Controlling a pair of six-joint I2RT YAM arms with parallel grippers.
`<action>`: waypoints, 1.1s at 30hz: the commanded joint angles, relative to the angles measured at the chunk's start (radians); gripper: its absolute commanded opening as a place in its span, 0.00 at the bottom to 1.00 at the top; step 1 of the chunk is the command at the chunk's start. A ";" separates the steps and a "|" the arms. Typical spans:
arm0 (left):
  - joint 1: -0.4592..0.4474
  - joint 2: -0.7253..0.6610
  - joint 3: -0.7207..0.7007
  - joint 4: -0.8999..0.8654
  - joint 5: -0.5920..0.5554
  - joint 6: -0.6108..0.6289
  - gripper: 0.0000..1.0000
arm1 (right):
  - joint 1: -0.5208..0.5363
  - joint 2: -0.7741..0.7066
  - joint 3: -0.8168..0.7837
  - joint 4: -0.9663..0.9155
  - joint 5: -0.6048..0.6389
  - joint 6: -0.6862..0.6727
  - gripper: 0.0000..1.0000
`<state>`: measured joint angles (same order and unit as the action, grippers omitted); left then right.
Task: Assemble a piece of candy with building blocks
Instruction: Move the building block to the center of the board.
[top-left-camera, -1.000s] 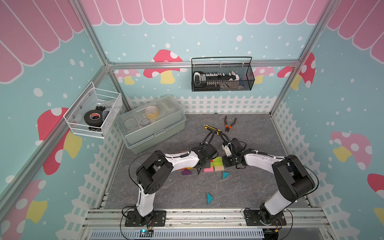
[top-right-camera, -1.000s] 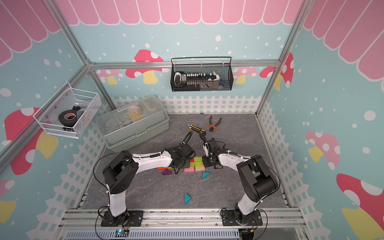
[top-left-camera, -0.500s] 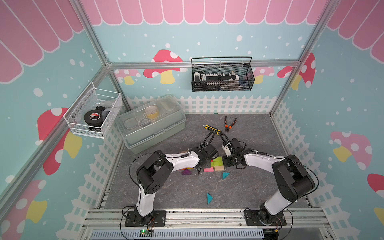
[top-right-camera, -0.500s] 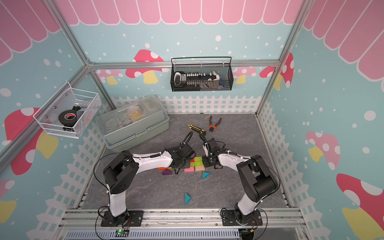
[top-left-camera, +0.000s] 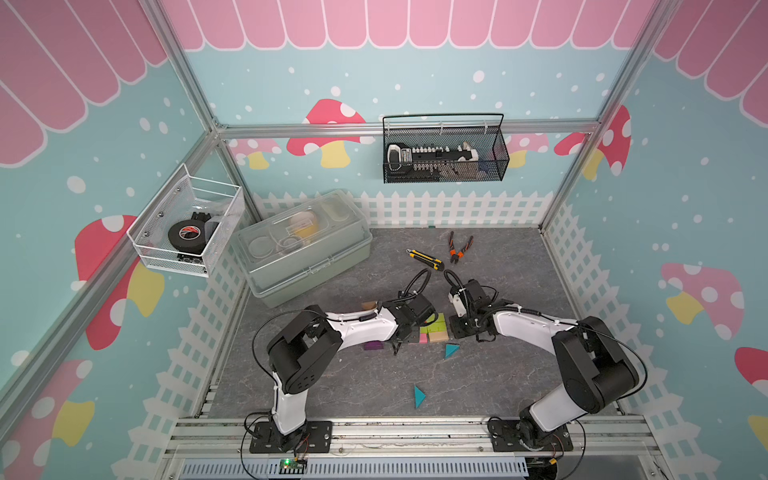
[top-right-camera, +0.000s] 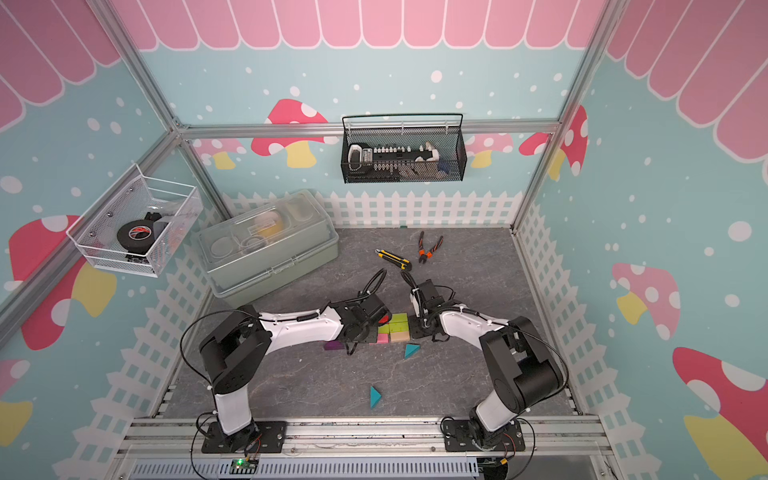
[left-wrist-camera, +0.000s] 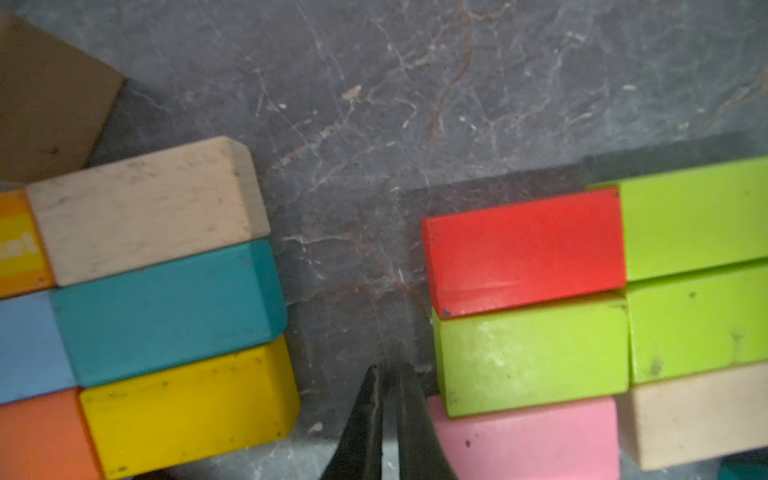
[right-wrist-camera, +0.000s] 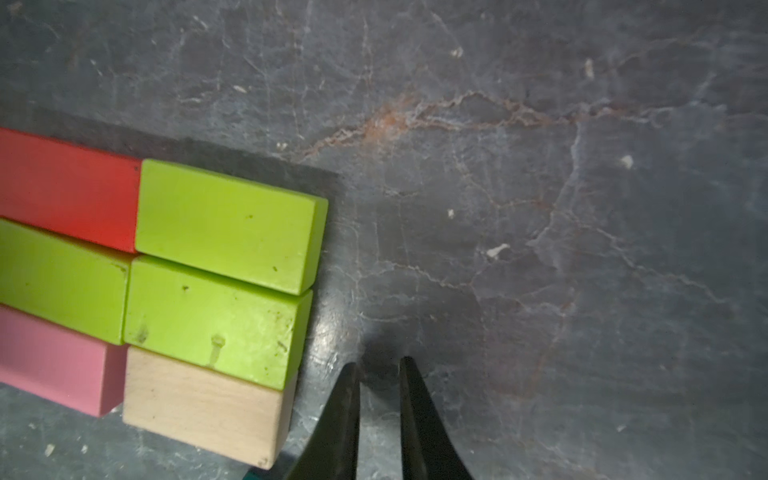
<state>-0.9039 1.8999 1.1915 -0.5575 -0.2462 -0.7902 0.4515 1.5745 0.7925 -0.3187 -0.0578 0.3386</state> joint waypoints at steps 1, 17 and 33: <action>-0.007 -0.032 -0.021 -0.015 -0.013 -0.031 0.10 | 0.001 -0.028 -0.025 -0.022 -0.020 0.021 0.20; -0.009 0.004 -0.026 0.026 0.031 -0.032 0.06 | 0.010 0.005 -0.029 -0.009 -0.093 0.024 0.18; -0.013 0.009 -0.038 0.057 0.052 -0.038 0.06 | 0.012 0.011 -0.027 -0.007 -0.109 0.027 0.18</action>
<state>-0.9115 1.8923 1.1713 -0.5026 -0.2081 -0.8078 0.4538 1.5692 0.7803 -0.3138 -0.1562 0.3489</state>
